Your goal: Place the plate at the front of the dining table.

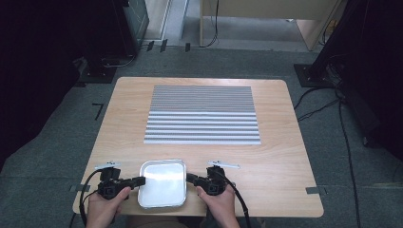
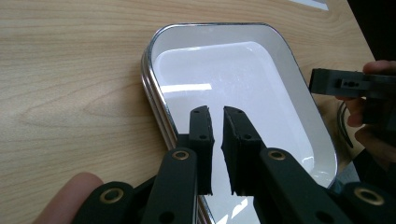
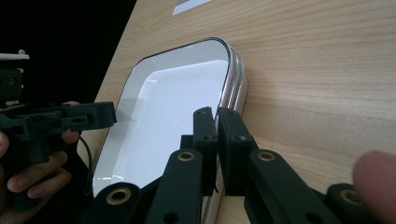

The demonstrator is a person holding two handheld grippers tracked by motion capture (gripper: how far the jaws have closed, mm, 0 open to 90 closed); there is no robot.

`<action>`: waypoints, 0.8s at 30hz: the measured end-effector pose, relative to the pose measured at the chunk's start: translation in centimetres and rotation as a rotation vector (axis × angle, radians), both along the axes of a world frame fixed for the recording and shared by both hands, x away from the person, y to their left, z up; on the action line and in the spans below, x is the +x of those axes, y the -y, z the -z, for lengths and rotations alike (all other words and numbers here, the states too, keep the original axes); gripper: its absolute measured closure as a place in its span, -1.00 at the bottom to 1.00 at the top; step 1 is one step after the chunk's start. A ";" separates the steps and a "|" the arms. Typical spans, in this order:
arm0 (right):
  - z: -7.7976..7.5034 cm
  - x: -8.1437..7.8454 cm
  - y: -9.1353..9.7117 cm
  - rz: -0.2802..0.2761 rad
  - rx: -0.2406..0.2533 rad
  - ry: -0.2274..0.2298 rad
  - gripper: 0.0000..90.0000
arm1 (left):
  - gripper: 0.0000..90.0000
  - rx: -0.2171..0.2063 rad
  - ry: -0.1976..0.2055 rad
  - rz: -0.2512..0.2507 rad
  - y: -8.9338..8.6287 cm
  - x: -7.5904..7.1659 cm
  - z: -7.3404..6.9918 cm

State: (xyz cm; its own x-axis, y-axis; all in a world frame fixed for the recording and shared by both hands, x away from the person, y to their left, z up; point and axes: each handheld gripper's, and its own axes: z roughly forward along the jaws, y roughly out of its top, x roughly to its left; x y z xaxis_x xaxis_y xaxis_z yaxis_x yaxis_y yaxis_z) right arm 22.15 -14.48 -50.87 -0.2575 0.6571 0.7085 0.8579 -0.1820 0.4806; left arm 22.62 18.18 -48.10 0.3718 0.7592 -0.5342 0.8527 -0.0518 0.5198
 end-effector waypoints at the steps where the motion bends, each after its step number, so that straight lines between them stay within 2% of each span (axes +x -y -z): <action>1: 0.1 0.0 0.0 -0.005 0.014 -0.007 0.93 | 0.83 -0.004 -0.004 0.005 0.1 0.0 0.0; 2: 0.1 0.1 0.0 -0.006 0.033 -0.019 0.93 | 0.82 -0.005 -0.005 0.007 0.1 0.0 0.0; 5: 0.3 0.1 0.1 -0.006 0.043 -0.031 0.92 | 0.80 -0.011 -0.015 0.009 0.1 0.1 0.1; 9: 0.3 0.1 0.1 -0.011 0.048 -0.038 0.90 | 0.76 -0.044 -0.049 0.022 -0.1 0.2 0.3; 14: 0.5 0.1 0.0 -0.013 0.053 -0.040 0.89 | 0.73 -0.077 -0.036 -0.014 -1.2 0.2 -0.3; 18: 0.5 0.1 0.0 -0.014 0.054 -0.041 0.88 | 0.71 -0.070 -0.047 -0.028 -2.0 0.3 -0.3; 24: 0.5 0.1 0.0 -0.014 0.057 -0.041 0.87 | 0.70 -0.062 -0.069 -0.007 -1.7 0.4 0.0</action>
